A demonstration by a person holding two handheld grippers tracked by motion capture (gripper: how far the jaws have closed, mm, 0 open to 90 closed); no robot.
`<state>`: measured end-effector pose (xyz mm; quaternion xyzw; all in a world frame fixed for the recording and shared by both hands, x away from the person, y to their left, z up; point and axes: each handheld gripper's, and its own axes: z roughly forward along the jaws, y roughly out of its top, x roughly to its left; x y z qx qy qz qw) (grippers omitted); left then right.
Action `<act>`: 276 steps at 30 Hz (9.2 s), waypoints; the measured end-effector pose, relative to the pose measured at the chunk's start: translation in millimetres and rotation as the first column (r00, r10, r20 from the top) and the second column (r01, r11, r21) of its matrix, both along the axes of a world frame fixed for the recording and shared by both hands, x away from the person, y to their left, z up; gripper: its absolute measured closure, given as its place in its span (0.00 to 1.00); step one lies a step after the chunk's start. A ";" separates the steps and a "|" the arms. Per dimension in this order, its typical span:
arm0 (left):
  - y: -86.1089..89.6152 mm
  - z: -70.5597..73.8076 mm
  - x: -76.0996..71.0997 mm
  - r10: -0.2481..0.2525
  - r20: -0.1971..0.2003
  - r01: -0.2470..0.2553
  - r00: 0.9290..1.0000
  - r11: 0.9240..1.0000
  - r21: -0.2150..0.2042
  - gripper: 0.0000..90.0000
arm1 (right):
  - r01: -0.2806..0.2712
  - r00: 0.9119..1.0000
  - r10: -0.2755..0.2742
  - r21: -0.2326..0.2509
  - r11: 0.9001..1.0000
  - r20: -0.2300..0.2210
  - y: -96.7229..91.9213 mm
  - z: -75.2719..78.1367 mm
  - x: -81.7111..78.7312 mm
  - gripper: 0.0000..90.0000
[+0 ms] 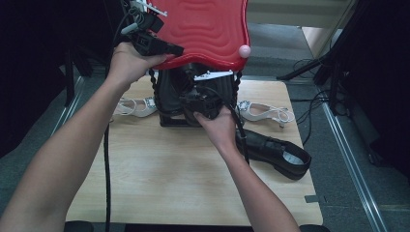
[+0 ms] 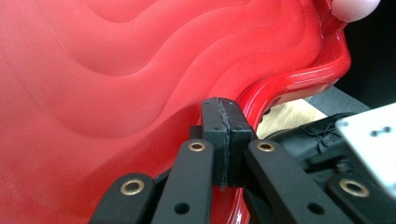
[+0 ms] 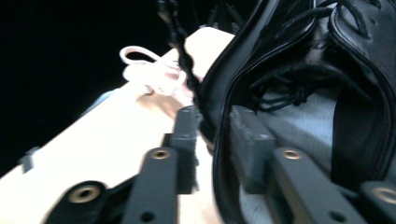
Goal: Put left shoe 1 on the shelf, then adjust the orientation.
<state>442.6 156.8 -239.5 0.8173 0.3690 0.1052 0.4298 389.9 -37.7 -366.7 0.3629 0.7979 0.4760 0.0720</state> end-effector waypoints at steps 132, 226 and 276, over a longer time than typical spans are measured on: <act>6.5 -4.3 -55.4 -0.067 0.001 0.067 0.998 0.996 -0.059 0.86 | -0.144 0.988 0.141 -0.043 0.989 -0.061 -47.5 -44.2 -25.0 0.91; 10.4 -237.9 -139.6 -0.159 -0.180 0.140 0.971 0.983 -0.114 0.50 | 0.048 0.984 -0.062 -0.085 0.995 -0.165 -265.1 -90.0 -92.6 0.70; 22.9 -240.0 -150.5 -0.125 -0.176 0.102 0.976 0.985 -0.139 0.50 | -0.030 0.950 -0.016 -0.143 0.989 -0.311 -258.9 -101.1 -66.9 0.92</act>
